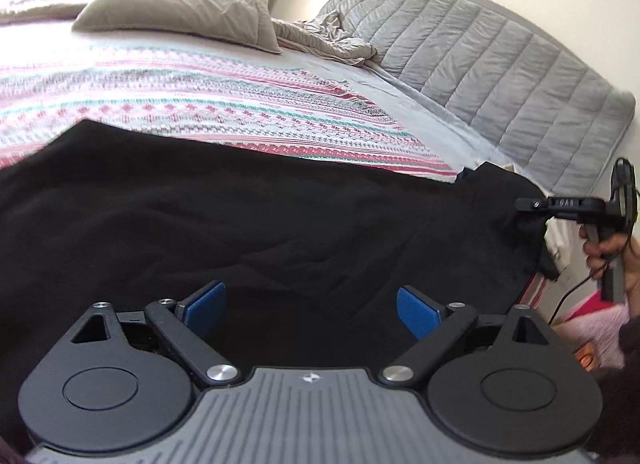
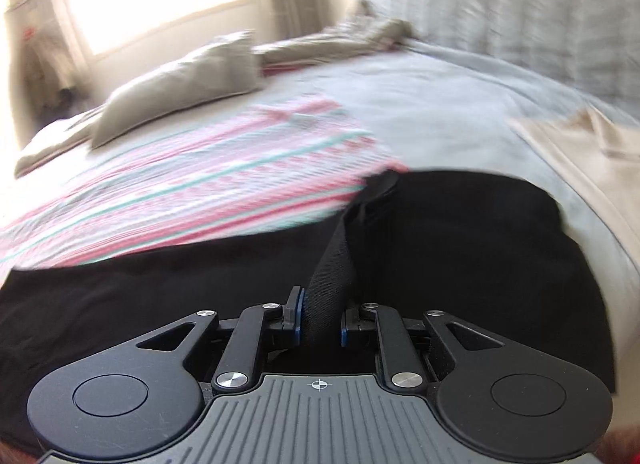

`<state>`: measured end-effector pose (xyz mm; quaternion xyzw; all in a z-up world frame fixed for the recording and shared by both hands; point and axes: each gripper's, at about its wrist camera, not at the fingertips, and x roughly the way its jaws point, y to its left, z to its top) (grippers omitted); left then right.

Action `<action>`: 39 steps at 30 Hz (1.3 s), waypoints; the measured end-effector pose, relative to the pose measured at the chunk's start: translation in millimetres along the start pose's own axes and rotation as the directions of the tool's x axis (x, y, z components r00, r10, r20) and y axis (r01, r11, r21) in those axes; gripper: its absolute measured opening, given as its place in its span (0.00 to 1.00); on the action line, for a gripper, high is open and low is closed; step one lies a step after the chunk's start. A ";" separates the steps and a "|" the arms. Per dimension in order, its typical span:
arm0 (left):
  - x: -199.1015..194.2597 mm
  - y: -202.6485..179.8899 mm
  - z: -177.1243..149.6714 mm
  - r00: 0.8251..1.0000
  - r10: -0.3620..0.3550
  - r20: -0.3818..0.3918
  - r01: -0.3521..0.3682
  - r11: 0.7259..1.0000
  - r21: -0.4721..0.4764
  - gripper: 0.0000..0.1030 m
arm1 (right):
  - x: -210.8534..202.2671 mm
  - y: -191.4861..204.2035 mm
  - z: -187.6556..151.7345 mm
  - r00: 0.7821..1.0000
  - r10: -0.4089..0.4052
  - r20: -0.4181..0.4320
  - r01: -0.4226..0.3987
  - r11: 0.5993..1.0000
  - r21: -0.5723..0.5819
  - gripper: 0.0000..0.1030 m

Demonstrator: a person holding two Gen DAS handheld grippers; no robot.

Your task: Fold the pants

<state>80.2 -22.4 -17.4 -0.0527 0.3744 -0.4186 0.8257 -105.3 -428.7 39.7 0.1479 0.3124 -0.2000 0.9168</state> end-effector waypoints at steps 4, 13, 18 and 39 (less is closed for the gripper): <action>8.0 2.7 4.1 0.999 -0.045 -0.009 0.044 0.995 -0.093 0.95 | 8.9 56.5 3.7 0.997 0.070 -0.024 -0.073 0.988 -0.133 0.15; 34.6 6.6 9.9 0.988 -0.152 -0.037 0.137 0.954 -0.267 0.71 | 44.9 177.8 -29.3 0.951 0.223 -0.213 -0.289 0.887 -0.361 0.15; 43.9 10.3 12.5 0.981 -0.194 -0.025 0.173 0.917 -0.360 0.71 | 55.9 214.8 -52.5 0.932 0.215 -0.292 -0.332 0.829 -0.451 0.16; 64.7 6.1 20.7 0.981 -0.182 0.063 0.190 0.857 -0.479 0.51 | 29.4 251.6 -70.3 0.858 0.380 -0.345 -0.508 0.728 -0.461 0.25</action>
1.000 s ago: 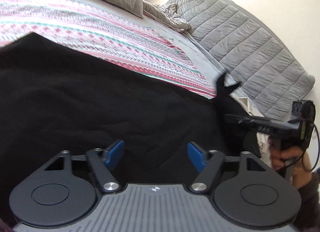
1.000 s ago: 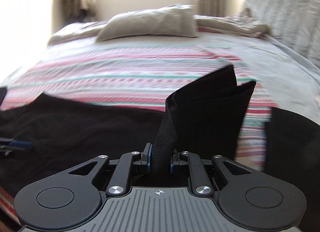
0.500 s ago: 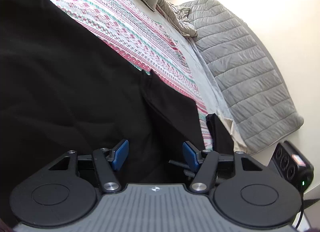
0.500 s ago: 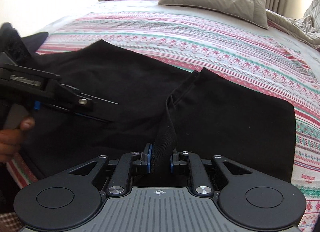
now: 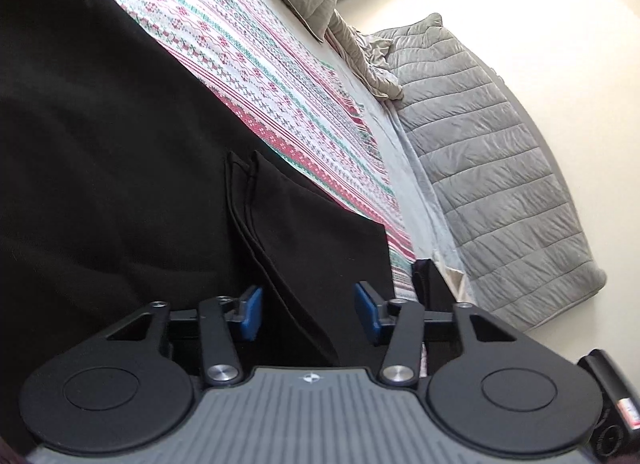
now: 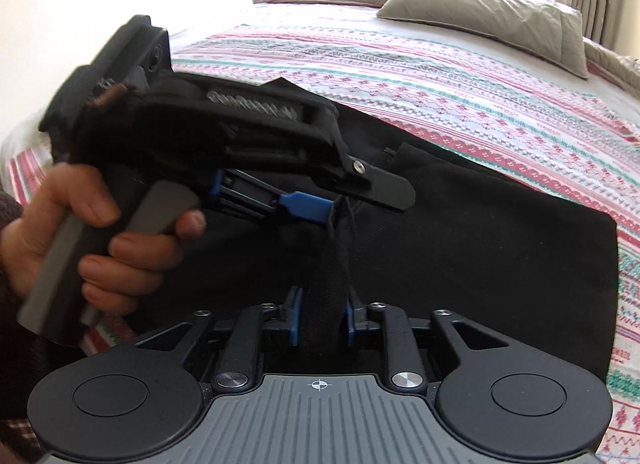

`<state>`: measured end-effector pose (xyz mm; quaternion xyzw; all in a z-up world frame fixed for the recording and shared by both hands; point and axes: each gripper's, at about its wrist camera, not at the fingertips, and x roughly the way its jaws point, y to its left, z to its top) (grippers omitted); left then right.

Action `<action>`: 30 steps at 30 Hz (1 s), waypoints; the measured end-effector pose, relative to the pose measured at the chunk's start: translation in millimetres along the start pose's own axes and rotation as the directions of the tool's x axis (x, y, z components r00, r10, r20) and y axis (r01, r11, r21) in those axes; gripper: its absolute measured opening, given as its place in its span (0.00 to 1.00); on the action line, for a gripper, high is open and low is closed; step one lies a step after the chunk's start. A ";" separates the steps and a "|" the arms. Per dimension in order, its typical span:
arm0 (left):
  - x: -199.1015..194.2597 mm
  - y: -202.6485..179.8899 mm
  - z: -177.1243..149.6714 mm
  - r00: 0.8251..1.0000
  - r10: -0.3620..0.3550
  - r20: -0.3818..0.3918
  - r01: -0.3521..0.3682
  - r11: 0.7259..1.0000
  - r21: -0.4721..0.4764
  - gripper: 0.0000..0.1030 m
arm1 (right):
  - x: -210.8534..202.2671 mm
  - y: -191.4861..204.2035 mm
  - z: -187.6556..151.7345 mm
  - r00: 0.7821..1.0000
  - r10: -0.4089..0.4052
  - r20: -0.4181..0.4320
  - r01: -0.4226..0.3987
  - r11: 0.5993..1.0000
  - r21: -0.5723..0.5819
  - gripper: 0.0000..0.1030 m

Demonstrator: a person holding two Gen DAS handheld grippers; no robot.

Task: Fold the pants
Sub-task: 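Grasp the trouser edge with the left gripper while the right gripper opens, then fold the trouser edge over with the left gripper toward the folded stack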

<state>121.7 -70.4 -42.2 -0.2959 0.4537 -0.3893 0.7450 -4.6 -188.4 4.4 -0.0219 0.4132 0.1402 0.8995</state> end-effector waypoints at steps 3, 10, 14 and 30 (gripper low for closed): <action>0.8 -2.3 -1.9 0.997 0.073 0.025 -0.074 0.996 0.048 0.30 | -4.0 -2.2 -0.9 0.997 0.079 0.000 -0.079 0.997 0.007 0.46; -10.9 -16.8 -11.2 0.977 0.180 0.116 -0.200 0.960 0.196 0.15 | -27.4 -11.2 -5.0 0.996 0.067 0.056 -0.069 0.997 0.030 0.65; -26.4 -24.8 -10.9 0.967 0.205 0.151 -0.239 0.936 0.258 0.15 | -30.9 -28.1 -14.9 0.998 0.013 0.067 -0.019 0.996 0.091 0.67; -103.3 14.2 16.8 0.861 0.430 0.271 -0.484 0.856 0.180 0.15 | -13.1 -42.6 -19.0 0.999 -0.052 0.003 0.052 0.991 0.127 0.79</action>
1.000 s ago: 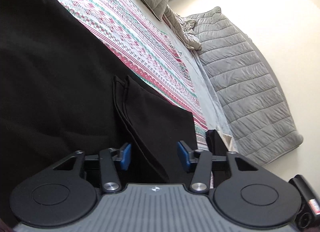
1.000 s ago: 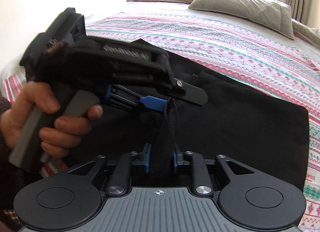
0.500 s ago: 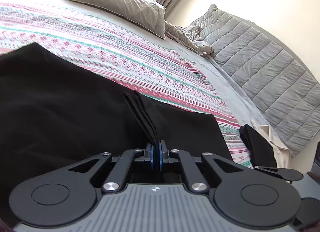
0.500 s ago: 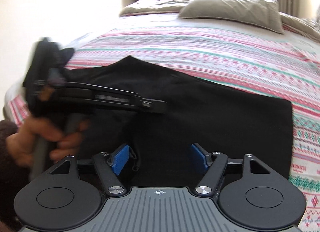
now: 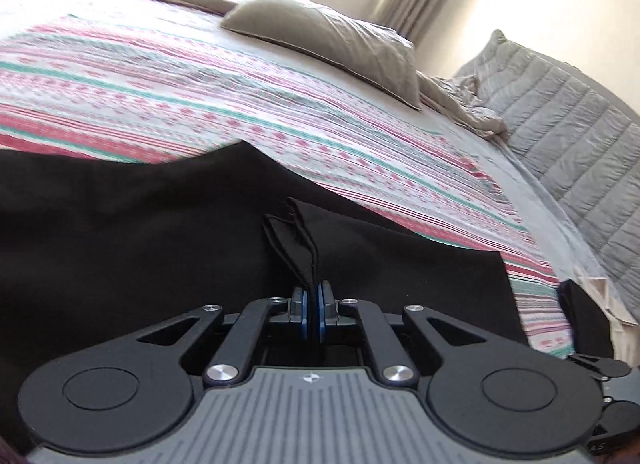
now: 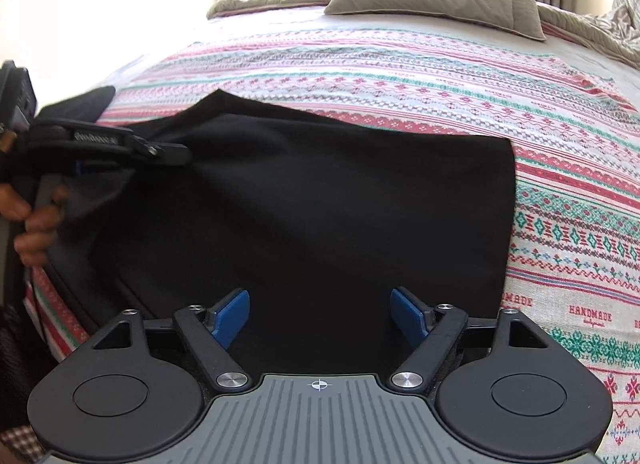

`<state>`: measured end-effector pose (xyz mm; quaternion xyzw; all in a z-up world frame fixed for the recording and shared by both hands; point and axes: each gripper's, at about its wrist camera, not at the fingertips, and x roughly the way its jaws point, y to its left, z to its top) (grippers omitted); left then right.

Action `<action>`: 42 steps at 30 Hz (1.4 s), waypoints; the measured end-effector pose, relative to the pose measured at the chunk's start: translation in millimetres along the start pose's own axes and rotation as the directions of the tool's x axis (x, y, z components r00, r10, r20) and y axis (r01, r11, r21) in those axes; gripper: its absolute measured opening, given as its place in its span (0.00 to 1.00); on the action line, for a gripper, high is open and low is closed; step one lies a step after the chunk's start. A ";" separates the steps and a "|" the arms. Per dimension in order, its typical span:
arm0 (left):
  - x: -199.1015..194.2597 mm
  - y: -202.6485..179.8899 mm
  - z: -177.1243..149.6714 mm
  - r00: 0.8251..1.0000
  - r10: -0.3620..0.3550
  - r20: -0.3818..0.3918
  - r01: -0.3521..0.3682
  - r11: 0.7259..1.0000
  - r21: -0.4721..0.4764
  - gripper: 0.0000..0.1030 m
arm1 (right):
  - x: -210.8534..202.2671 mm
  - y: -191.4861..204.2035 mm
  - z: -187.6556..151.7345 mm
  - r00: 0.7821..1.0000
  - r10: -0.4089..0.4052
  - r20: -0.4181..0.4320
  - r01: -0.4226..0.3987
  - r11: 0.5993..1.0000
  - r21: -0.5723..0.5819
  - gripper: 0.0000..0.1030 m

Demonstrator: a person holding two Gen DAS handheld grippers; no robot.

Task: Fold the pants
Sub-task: 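Fold the trouser edge over with the left gripper toward the folded stack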

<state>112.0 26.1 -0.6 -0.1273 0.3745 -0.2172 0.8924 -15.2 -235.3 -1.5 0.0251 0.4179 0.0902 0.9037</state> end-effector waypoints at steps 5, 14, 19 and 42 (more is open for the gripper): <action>-22.6 28.6 2.9 0.994 0.091 0.053 -0.091 0.996 -0.002 0.15 | 12.7 12.3 3.7 1.000 -0.009 -0.008 0.009 0.999 -0.052 0.80; -63.1 83.2 7.6 0.978 0.171 0.121 -0.161 0.983 -0.084 0.15 | 30.5 32.9 11.9 1.000 -0.003 -0.023 0.001 0.994 -0.107 0.82; -86.1 104.9 7.8 0.961 0.225 0.162 -0.207 0.971 -0.122 0.15 | 36.5 47.7 17.9 1.000 0.007 -0.021 -0.010 0.990 -0.137 0.83; -106.5 197.2 18.7 0.968 0.204 0.145 -0.152 0.940 -0.307 0.28 | 59.8 84.8 30.6 0.999 0.009 -0.054 -0.018 0.984 -0.178 0.90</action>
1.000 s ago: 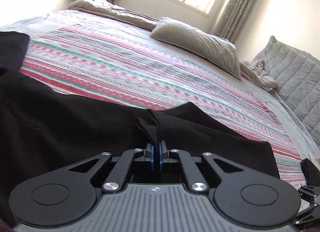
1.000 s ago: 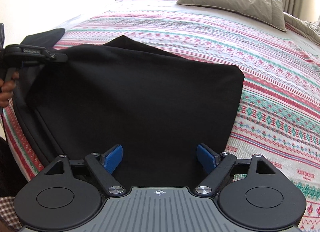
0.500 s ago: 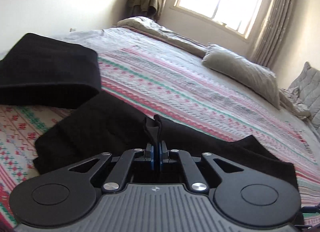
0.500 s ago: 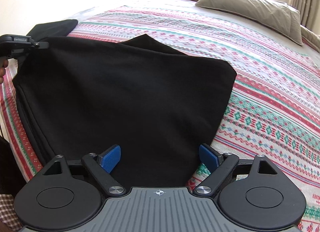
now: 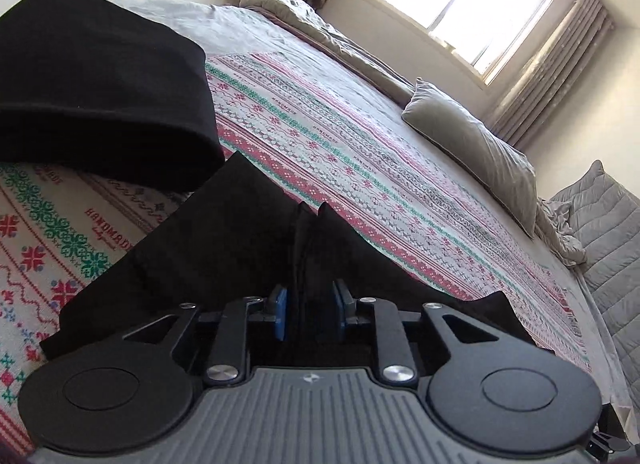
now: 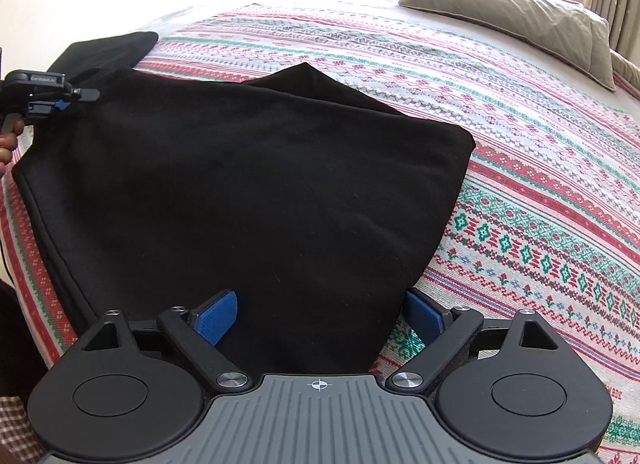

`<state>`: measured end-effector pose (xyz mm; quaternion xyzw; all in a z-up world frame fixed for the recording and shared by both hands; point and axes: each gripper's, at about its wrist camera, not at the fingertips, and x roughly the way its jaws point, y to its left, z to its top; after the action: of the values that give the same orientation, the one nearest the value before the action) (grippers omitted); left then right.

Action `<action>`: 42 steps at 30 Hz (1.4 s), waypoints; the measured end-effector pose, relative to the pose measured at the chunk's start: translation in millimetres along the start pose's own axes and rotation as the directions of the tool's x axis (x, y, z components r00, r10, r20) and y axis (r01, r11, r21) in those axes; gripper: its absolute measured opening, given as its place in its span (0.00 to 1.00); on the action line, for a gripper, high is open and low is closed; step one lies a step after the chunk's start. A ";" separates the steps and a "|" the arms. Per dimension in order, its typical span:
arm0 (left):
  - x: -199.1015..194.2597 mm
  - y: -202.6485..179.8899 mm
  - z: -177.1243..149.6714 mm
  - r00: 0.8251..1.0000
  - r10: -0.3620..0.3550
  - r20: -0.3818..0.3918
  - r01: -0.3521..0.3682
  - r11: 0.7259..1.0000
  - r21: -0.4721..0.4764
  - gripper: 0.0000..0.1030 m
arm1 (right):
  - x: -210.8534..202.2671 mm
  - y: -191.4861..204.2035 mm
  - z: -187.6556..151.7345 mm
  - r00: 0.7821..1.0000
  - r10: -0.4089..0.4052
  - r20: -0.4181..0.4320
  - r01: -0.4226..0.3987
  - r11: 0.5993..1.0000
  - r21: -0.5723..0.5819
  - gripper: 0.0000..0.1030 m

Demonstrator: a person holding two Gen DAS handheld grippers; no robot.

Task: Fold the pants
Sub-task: 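Fold the trouser edge over with the left gripper toward the folded stack, then grasp the black trouser fold with the right gripper and lift it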

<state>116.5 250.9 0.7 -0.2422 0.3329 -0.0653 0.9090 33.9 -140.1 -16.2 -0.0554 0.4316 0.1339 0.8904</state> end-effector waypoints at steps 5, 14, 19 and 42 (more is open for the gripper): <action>-13.2 -15.4 -4.9 0.990 0.059 0.126 -0.071 0.994 0.087 0.15 | 2.0 1.9 1.8 1.000 -0.007 0.000 0.007 1.000 0.007 0.91; -4.4 -18.8 -9.4 0.934 0.304 0.187 -0.338 0.923 0.186 0.19 | -1.6 7.7 -2.9 1.000 0.006 0.005 -0.006 1.000 -0.017 0.92; -37.0 -41.4 -20.1 0.941 0.211 0.265 -0.278 0.928 0.250 0.56 | -13.2 6.5 -5.6 1.000 -0.002 0.014 0.003 0.999 -0.034 0.92; -4.5 -156.9 -140.8 0.955 -0.240 -0.174 0.296 0.728 0.618 0.81 | -37.8 6.4 -36.8 0.998 0.045 -0.044 -0.041 0.995 0.088 0.90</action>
<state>30.0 59.2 -13.9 0.0383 0.2894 -0.3147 0.9032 -18.0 -149.1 -9.4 -0.0103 0.4584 0.1328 0.8787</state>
